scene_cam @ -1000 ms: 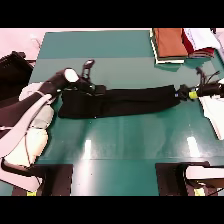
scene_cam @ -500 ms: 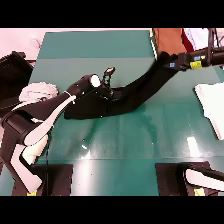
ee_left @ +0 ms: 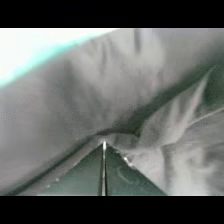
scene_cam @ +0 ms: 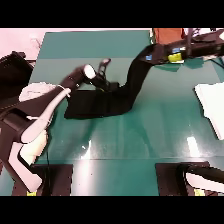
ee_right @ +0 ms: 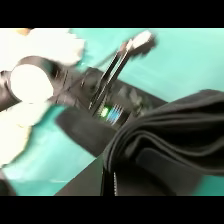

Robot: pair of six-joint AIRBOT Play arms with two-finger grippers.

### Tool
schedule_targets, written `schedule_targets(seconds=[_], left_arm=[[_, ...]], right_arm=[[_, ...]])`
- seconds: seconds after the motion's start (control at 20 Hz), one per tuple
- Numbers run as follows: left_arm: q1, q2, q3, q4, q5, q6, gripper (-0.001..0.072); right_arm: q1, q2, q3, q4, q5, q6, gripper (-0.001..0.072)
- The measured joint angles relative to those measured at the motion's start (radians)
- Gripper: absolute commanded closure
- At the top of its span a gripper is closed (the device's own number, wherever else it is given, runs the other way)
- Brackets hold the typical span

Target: Fold the shirts.

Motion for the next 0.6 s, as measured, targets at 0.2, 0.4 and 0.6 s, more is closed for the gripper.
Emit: schedule_targets(seconds=[0.2,0.4,0.6], left_arm=[[0.161,0.136,0.118,0.113,-0.088,0.004,0.0688],[0.323,0.3,0.179,0.201,-0.134,0.018,0.0688],[0.417,0.393,0.195,0.238,-0.172,0.023,0.0688]], right_arm=[[0.195,-0.119,0.054,0.078,-0.13,-0.031,0.0689],[0.409,-0.327,0.215,0.127,-0.257,-0.07,0.0329],[0.48,-0.452,0.349,0.102,-0.24,-0.081,0.0333]])
